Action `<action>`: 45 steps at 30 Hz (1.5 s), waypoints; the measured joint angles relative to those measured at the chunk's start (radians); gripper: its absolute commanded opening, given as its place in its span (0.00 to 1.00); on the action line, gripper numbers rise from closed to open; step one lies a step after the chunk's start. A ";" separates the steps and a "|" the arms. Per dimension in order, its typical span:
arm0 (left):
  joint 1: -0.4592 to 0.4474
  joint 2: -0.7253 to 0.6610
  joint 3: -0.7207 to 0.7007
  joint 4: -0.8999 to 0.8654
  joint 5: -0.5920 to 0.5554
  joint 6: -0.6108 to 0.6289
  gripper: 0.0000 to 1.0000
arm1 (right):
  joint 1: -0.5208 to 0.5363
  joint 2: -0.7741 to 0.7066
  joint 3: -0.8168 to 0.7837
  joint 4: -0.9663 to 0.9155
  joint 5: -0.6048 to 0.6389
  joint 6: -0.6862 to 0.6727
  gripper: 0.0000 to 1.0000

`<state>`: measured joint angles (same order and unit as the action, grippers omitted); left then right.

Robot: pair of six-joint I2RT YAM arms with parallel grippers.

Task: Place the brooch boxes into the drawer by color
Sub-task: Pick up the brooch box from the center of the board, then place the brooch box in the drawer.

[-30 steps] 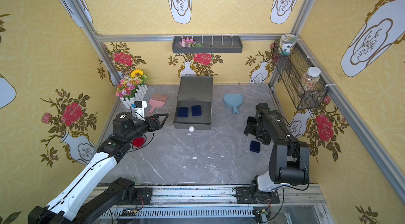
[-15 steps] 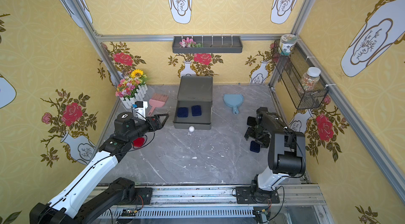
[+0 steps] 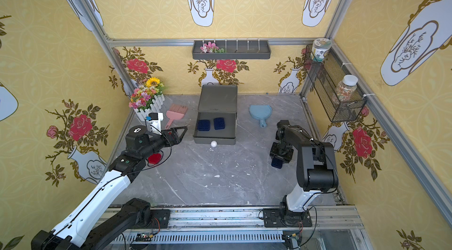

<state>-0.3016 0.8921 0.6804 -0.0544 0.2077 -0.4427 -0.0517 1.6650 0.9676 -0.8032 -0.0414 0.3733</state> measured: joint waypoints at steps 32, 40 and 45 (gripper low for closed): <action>0.000 -0.026 0.059 -0.074 -0.037 0.007 1.00 | 0.657 0.107 1.041 -0.369 0.048 0.049 0.44; 0.000 -0.045 0.062 -0.106 -0.055 0.017 1.00 | 0.718 0.281 1.165 -0.428 0.073 0.048 0.44; 0.000 -0.045 0.064 -0.115 -0.074 0.024 1.00 | 0.722 0.299 1.155 -0.466 0.074 0.048 0.44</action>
<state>-0.3016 0.8474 0.7441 -0.1692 0.1341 -0.4187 0.6704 1.9640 2.1223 -1.2694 0.0322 0.4217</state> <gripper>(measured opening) 0.999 0.559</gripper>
